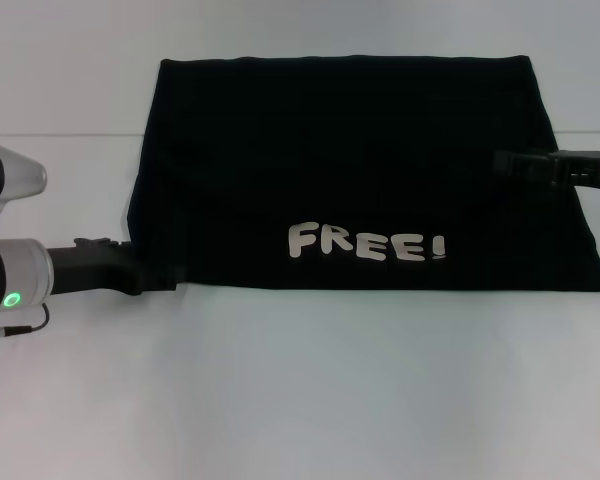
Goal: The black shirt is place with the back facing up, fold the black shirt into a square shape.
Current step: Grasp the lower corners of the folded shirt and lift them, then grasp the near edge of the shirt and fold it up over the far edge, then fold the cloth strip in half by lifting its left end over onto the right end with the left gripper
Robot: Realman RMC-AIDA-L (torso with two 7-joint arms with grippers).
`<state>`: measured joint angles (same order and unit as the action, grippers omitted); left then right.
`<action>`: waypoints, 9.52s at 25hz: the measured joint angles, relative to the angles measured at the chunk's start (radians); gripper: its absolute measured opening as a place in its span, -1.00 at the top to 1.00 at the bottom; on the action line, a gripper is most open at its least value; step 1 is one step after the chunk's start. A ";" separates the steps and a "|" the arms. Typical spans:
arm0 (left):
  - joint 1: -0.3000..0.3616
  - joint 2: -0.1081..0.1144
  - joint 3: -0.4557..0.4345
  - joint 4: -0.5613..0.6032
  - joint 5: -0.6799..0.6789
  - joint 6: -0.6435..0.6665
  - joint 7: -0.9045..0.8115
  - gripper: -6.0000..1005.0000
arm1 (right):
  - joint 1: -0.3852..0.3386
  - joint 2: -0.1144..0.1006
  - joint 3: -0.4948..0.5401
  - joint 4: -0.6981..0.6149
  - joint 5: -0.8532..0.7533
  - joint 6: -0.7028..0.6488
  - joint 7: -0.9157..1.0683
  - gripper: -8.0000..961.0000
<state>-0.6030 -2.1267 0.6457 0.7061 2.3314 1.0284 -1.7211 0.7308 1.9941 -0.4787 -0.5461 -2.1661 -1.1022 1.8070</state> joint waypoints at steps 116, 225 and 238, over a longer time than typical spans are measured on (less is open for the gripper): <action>0.089 0.031 -0.193 0.131 0.142 0.734 -0.145 0.97 | -0.459 -0.033 0.157 -0.130 -0.132 -0.506 -0.113 0.96; -0.312 0.067 -0.182 -0.195 0.055 -0.326 -0.184 0.62 | 0.109 -0.080 0.011 0.082 -0.150 0.282 -0.024 0.83; -0.199 0.075 -0.176 -0.035 0.038 0.073 -0.387 -0.02 | 0.044 -0.087 0.026 0.024 -0.080 -0.042 0.031 -0.17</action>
<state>-0.8015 -2.0519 0.4697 0.6716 2.3698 1.1014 -2.1076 0.7745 1.9074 -0.4531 -0.5219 -2.2460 -1.1442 1.8383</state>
